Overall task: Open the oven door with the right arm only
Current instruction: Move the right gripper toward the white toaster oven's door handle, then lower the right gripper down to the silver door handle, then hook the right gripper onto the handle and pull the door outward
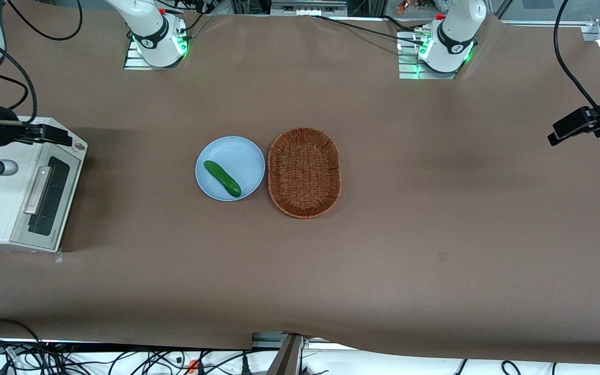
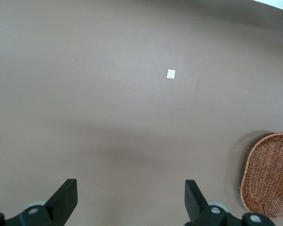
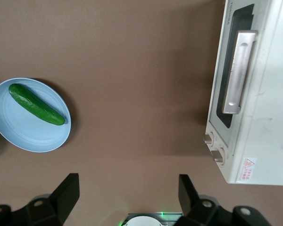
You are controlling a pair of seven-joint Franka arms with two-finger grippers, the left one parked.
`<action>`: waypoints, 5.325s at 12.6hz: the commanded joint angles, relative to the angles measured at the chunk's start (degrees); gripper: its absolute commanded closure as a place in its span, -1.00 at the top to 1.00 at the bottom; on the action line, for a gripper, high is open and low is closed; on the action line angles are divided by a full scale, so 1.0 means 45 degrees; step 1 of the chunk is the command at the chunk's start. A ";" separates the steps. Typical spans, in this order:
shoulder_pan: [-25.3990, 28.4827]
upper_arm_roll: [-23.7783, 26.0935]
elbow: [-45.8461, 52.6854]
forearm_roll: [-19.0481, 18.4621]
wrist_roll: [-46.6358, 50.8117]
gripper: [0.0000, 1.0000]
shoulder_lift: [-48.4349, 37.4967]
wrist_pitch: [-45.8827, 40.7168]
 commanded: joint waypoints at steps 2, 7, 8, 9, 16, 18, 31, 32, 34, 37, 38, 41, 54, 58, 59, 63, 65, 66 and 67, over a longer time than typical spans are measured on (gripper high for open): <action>0.0211 0.0026 -0.0040 0.0072 -0.0139 0.60 0.0149 0.0020; 0.0231 0.0026 -0.0060 0.0072 -0.1560 -0.38 0.0479 0.0020; 0.0231 0.0026 -0.0079 0.0072 -0.1739 -0.53 0.0500 0.0020; 0.0231 0.0026 -0.0099 0.0072 -0.1760 -0.65 0.0520 0.0020; 0.0893 0.0025 -0.0644 -0.0745 -0.1760 -1.00 0.1339 0.0856; 0.1070 0.0025 -0.1248 -0.1545 -0.1780 -1.00 0.1593 0.1889; 0.0914 -0.1339 -0.3302 -0.4907 -0.6522 -1.00 0.1594 0.3887; 0.0914 -0.1516 -0.3283 -0.4909 -0.6951 -1.00 0.1594 0.3926; 0.0914 -0.1790 -0.3263 -0.5219 -0.7519 -1.00 0.1633 0.4295; 0.0817 -0.1947 -0.3244 -0.5260 -0.8028 -1.00 0.1652 0.4628; 0.0739 -0.1947 -0.3244 -0.5376 -0.8049 -1.00 0.1672 0.4784; 0.0505 -0.1947 -0.3244 -0.5436 -0.8496 -1.00 0.1828 0.5271; 0.0543 -0.1889 -0.2853 -0.5163 -0.8265 -1.00 0.2590 0.5879; 0.0660 -0.1811 -0.2853 -0.5143 -0.7720 -1.00 0.2590 0.5879; 0.0718 -0.1810 -0.2853 -0.4834 -0.7640 -1.00 0.2609 0.5899; 0.0895 -0.1810 -0.2833 -0.4225 -0.7561 -1.00 0.2941 0.6308; 0.0875 -0.1810 -0.2853 -0.4186 -0.7542 -1.00 0.3058 0.6484; 0.0875 -0.1810 -0.2853 -0.3877 -0.7542 -1.00 0.3156 0.6601; 0.0875 -0.1810 -0.2853 -0.3642 -0.7561 -1.00 0.3273 0.6776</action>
